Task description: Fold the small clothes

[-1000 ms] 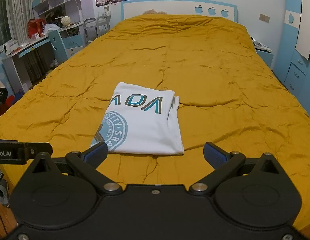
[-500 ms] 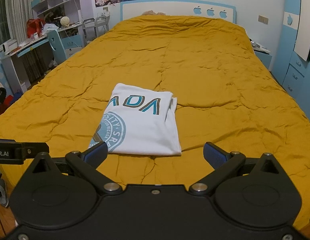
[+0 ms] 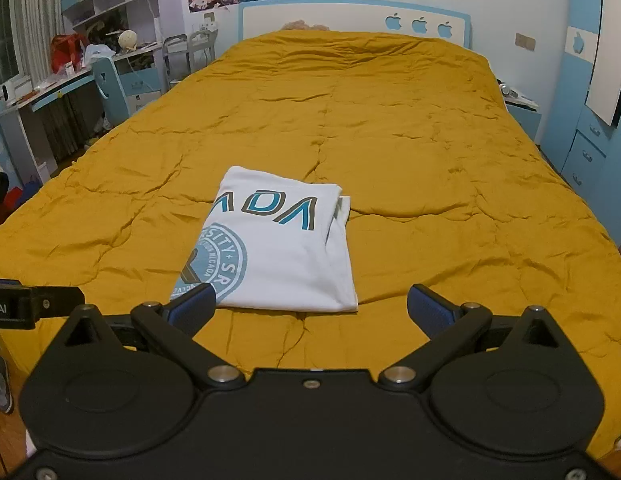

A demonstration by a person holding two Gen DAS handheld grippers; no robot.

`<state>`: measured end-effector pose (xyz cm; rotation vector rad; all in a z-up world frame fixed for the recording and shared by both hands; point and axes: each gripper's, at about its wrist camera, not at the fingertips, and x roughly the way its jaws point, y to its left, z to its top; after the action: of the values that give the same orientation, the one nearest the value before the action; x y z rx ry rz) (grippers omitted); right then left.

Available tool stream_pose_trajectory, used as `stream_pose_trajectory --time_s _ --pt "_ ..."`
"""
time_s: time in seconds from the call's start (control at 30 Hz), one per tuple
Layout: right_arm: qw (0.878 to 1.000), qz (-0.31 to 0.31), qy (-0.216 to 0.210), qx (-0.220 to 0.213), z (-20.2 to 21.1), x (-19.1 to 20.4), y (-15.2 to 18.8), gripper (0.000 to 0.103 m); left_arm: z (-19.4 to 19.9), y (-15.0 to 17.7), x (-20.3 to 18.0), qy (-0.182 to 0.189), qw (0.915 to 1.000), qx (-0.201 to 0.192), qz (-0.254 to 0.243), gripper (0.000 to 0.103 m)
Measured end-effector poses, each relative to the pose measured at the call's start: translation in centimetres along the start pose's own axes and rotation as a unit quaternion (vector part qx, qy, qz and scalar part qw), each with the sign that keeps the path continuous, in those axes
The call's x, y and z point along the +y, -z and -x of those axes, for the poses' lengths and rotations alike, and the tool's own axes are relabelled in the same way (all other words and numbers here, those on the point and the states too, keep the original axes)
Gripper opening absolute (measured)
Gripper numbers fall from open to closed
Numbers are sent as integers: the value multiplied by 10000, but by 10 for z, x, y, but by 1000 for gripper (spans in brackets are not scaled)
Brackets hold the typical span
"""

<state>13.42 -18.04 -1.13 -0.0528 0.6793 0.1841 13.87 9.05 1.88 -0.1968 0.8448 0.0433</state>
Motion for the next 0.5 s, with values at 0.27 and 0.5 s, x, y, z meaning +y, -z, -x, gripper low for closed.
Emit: stream_pose_trajectory --time_s 0.27,0.5 --pt "10000 19 -7 25 1 2 1 103 3 1 0 -48 10000 -6 -17 103" --pt "10000 31 -11 43 0 2 0 103 3 2 -1 -59 10000 -9 -35 103"
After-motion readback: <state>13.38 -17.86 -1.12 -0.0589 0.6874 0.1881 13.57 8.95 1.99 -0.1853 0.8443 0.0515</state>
